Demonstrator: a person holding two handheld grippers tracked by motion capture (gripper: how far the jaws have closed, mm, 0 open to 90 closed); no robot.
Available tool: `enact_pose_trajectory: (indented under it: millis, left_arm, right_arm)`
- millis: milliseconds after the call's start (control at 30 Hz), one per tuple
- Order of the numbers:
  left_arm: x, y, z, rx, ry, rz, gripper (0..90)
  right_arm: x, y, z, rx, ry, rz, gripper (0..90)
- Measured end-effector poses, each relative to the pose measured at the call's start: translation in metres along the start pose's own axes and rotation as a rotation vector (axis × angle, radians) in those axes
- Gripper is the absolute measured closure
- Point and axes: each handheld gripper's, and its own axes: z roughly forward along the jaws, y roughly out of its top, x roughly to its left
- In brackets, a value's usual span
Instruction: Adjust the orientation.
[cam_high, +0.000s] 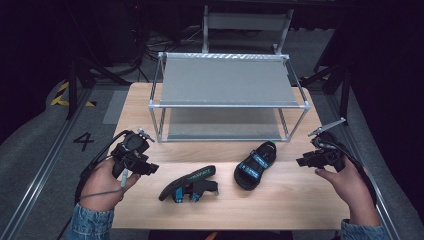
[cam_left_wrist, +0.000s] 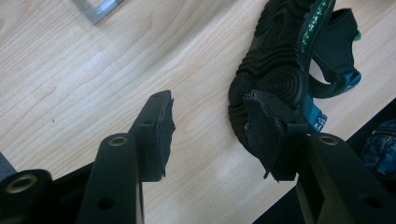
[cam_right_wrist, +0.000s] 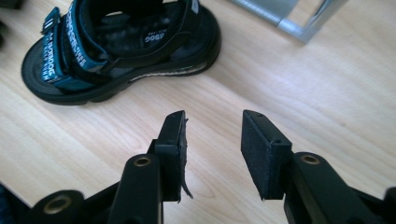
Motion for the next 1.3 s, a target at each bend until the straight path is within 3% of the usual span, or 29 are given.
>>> enact_pose_trajectory:
  millis: [233, 433, 567, 700, 833, 867, 900, 1000, 1300]
  left_arm:
    - [-0.001, 0.007, 0.005, -0.007, -0.039, -0.019, 52.8]
    - [-0.002, 0.008, 0.002, -0.029, -0.042, -0.013, 55.0]
    - [-0.008, 0.013, 0.002, -0.065, -0.114, 0.013, 54.4]
    - [-0.014, 0.019, 0.004, -0.06, -0.123, 0.043, 55.0]
    - [-0.02, 0.023, 0.007, -0.081, -0.168, 0.069, 60.9]
    - [-0.022, 0.024, 0.007, -0.108, -0.23, 0.095, 62.9]
    - [-0.024, 0.025, 0.008, -0.118, -0.242, 0.102, 65.0]
    - [-0.03, 0.028, 0.011, -0.119, -0.241, 0.108, 70.5]
    - [-0.043, 0.035, 0.027, -0.066, -0.224, 0.147, 74.8]
  right_arm:
    - [-0.004, -0.001, 0.001, -0.022, 0.022, -0.002, 65.1]
    - [-0.01, -0.003, 0.0, -0.047, 0.058, 0.033, 65.7]
    - [-0.008, -0.004, 0.005, -0.018, 0.04, 0.002, 63.0]
    - [-0.006, -0.006, 0.009, -0.008, 0.049, -0.004, 62.8]
    - [-0.005, -0.008, 0.01, -0.006, 0.055, -0.008, 61.7]
    - [-0.005, -0.008, 0.01, -0.005, 0.059, -0.01, 61.8]
    - [-0.005, -0.008, 0.01, -0.004, 0.059, -0.015, 61.8]
    - [-0.004, -0.007, 0.013, 0.0, 0.062, -0.018, 61.8]
    - [-0.004, -0.006, 0.019, 0.022, 0.061, -0.031, 62.5]
